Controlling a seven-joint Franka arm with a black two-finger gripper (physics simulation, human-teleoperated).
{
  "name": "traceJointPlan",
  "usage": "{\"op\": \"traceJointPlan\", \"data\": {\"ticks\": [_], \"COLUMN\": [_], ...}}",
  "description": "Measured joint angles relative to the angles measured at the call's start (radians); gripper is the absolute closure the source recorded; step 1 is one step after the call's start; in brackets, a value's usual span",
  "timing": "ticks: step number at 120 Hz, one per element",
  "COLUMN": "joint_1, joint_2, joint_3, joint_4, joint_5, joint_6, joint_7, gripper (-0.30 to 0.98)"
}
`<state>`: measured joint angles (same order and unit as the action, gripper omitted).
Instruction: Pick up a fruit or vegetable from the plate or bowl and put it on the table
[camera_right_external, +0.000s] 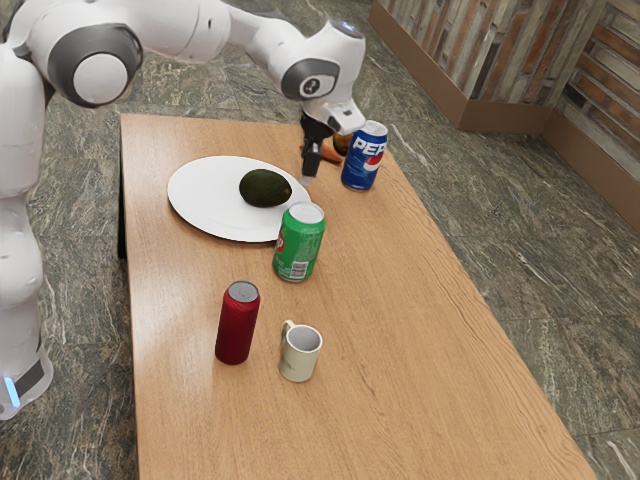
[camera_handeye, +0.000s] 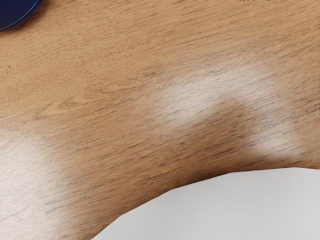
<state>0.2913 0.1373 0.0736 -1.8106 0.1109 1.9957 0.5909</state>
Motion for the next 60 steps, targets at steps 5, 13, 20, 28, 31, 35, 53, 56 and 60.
{"op": "traceJointPlan", "data": {"ticks": [5, 13, 20, 28, 31, 35, 53, 56, 60], "joint_1": [-0.002, -0.027, -0.058, -0.069, -0.063, -0.05, 0.003, 0.004, 0.001], "joint_2": [-0.003, -0.025, -0.049, -0.059, -0.06, -0.062, -0.064, -0.065, -0.065], "joint_3": [-0.001, -0.003, -0.003, 0.0, 0.001, 0.003, 0.008, 0.008, 0.008], "joint_4": [-0.005, -0.022, -0.045, -0.101, -0.121, -0.137, -0.156, -0.156, -0.157], "joint_5": [-0.008, -0.032, -0.052, -0.074, -0.08, -0.086, -0.1, -0.101, -0.104], "joint_6": [0.011, 0.025, 0.035, 0.058, 0.068, 0.08, 0.117, 0.122, 0.128], "joint_7": [0.022, 0.054, 0.078, 0.104, 0.112, 0.123, 0.166, 0.172, 0.18], "gripper": [0.0, 0.0, 0.0, 0.0, 0.0, 0.0, 0.0, 0.0, 0.0]}}
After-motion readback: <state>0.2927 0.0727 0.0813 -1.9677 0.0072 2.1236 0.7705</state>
